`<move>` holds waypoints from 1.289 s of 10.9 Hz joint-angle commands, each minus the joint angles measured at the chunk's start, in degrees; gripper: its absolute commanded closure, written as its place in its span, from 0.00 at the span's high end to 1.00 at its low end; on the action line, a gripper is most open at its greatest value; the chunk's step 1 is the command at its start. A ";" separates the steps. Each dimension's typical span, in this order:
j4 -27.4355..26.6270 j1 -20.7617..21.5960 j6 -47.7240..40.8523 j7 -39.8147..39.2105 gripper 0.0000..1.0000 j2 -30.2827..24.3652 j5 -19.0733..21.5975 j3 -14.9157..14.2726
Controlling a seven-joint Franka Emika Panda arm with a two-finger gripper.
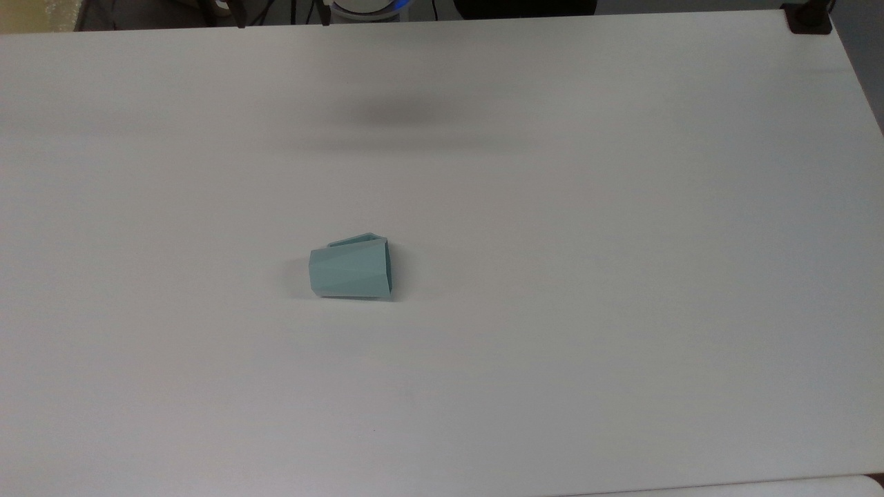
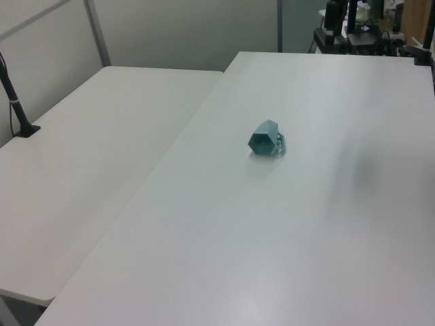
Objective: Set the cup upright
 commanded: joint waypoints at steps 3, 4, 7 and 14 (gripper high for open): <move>4.98 0.94 -4.69 -3.73 1.00 1.34 -4.50 -0.50; 4.80 1.11 -5.03 -3.65 1.00 1.25 -4.59 -0.41; 3.92 1.29 -7.13 -3.73 1.00 0.72 -4.59 -0.41; 11.56 10.41 -0.86 10.46 1.00 11.69 -12.92 -0.50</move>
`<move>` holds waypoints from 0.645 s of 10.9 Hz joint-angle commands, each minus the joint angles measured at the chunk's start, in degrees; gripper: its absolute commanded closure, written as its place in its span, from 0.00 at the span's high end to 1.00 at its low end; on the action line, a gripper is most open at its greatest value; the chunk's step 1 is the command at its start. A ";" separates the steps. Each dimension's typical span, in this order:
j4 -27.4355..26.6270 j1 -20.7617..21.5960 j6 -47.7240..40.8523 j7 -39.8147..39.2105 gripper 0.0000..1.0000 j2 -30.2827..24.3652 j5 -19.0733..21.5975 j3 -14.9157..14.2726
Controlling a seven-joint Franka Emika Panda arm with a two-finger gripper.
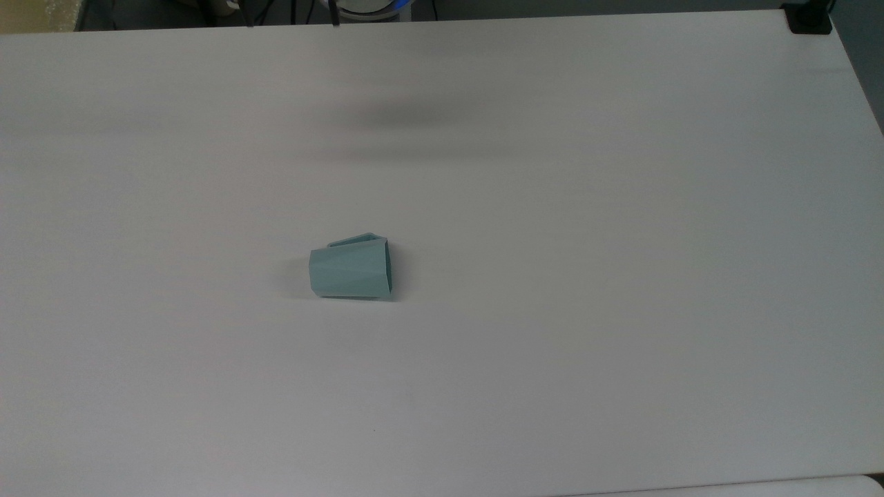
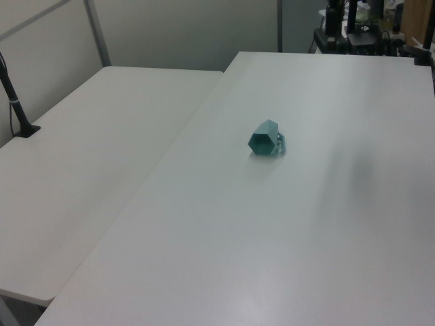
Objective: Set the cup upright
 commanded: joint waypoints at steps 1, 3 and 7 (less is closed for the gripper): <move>5.98 7.37 8.39 12.38 1.00 8.25 -8.41 -0.72; 6.59 10.36 9.57 14.17 1.00 12.02 -13.17 -0.81; 11.16 15.20 9.48 24.06 1.00 21.86 -25.86 -0.64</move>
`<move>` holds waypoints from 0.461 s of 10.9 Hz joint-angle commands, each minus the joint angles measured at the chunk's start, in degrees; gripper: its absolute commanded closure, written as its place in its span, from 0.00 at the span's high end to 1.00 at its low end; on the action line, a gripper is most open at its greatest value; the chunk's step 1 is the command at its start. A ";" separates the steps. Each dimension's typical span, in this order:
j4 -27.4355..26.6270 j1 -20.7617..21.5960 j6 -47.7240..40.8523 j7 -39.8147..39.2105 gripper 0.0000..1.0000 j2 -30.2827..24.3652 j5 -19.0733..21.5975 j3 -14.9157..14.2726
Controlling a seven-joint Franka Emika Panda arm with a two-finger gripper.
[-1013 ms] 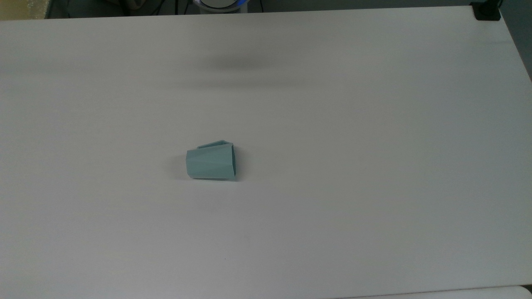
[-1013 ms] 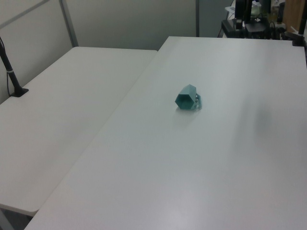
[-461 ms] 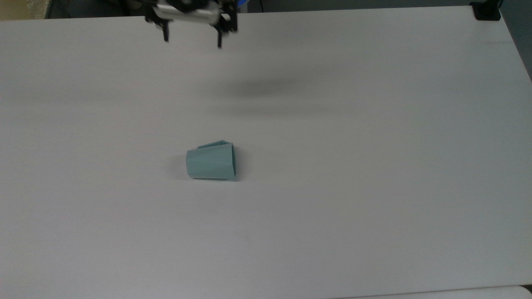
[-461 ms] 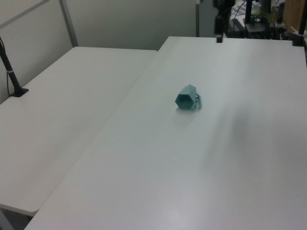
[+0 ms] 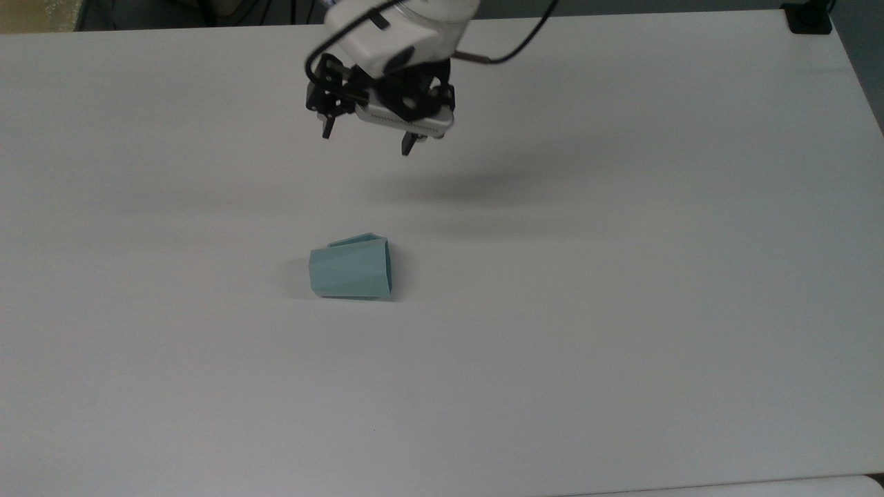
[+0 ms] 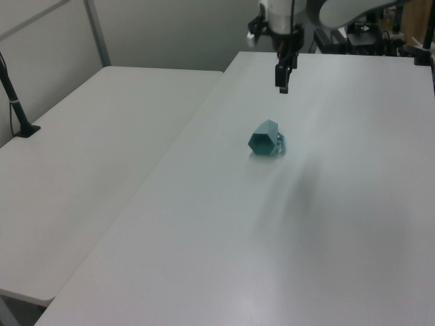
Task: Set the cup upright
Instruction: 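Move the open gripper down to the teal cup lying on its side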
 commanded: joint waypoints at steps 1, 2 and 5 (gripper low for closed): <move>4.69 4.36 -0.02 11.40 1.00 8.56 -15.38 -0.30; 4.69 4.72 -0.02 14.23 1.00 10.59 -18.40 -0.21; 4.07 6.48 -0.02 20.03 1.00 13.68 -27.45 0.23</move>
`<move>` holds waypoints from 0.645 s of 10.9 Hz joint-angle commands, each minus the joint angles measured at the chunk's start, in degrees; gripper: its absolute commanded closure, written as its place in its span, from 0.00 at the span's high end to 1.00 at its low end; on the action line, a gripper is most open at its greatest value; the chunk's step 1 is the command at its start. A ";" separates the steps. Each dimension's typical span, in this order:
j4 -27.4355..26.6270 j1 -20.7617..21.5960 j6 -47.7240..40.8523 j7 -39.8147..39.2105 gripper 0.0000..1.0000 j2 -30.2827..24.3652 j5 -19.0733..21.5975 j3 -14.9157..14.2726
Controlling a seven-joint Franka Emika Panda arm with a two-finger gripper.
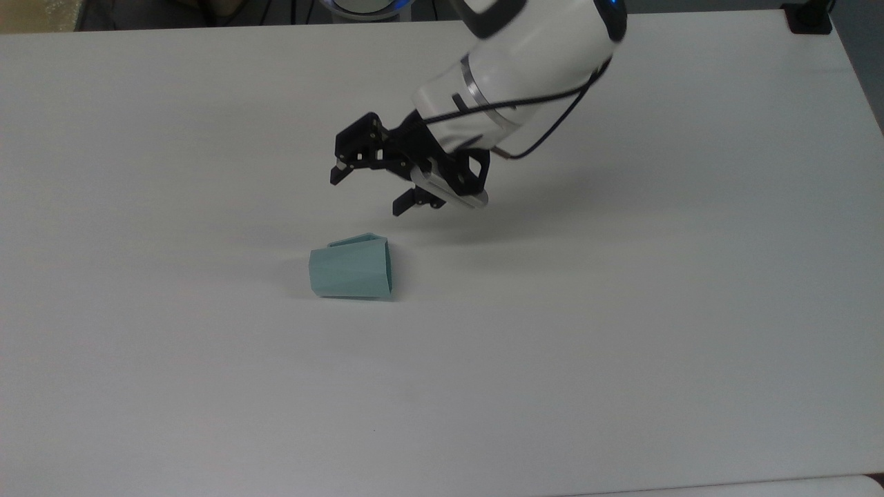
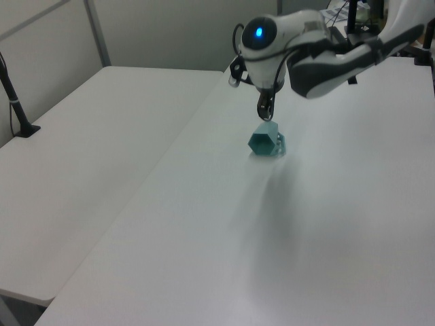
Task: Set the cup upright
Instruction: 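Move the open gripper down to the teal cup lying on its side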
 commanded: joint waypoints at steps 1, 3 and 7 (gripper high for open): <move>1.70 1.15 -0.03 5.23 1.00 2.98 -7.39 0.66; 0.74 1.15 -0.03 5.24 1.00 4.12 -11.61 2.07; 0.73 1.15 0.05 5.33 1.00 8.34 -13.83 3.04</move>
